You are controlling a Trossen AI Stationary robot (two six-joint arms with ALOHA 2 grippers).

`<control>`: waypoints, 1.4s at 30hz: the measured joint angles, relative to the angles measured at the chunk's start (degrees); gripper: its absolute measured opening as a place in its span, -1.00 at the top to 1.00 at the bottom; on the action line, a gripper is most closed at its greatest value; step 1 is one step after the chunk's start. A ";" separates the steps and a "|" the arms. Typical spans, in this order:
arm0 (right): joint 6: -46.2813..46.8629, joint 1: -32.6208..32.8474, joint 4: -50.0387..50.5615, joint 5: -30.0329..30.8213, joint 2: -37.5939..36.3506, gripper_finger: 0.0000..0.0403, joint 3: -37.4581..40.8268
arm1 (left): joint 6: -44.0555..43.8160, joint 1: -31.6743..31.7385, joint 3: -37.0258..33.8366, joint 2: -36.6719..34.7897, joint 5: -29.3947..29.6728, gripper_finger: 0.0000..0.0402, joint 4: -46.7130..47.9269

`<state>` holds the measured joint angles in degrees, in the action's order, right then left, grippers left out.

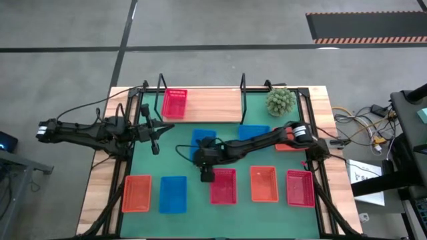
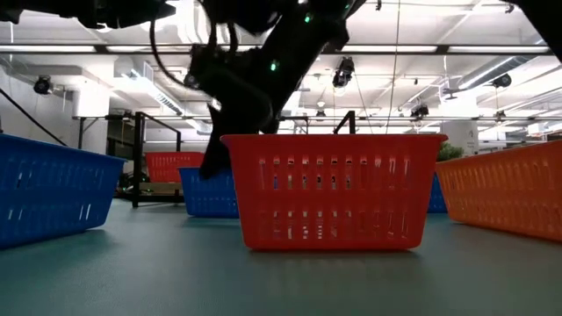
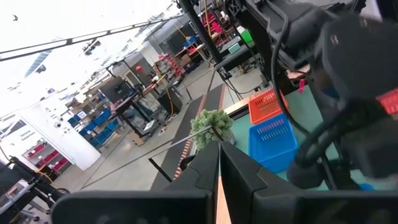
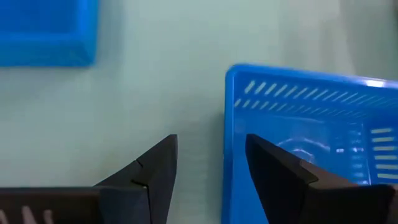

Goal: Stack baskets on shelf by color
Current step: Put the top left blue bin on the shelf

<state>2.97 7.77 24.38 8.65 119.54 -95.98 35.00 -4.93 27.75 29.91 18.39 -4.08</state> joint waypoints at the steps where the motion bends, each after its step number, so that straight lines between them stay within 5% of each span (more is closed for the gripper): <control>1: -0.08 -0.05 0.45 0.03 0.42 0.09 -0.53 | -0.02 0.00 0.00 -0.04 0.00 1.00 0.02; 10: 0.01 -0.52 0.83 -0.04 2.14 0.18 -1.84 | -0.06 0.00 0.02 -0.10 0.00 1.00 0.02; 20: -2.53 -0.57 1.50 -1.16 1.52 0.92 -1.99 | -0.06 0.00 0.02 -0.06 0.00 1.00 0.02; 42: -14.56 -5.79 14.78 2.06 -9.40 0.96 -10.08 | -0.04 0.04 0.17 0.08 0.02 1.00 -1.50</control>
<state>-11.60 1.98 39.17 10.70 110.14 -106.06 34.96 -4.89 27.92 29.98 18.41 -5.58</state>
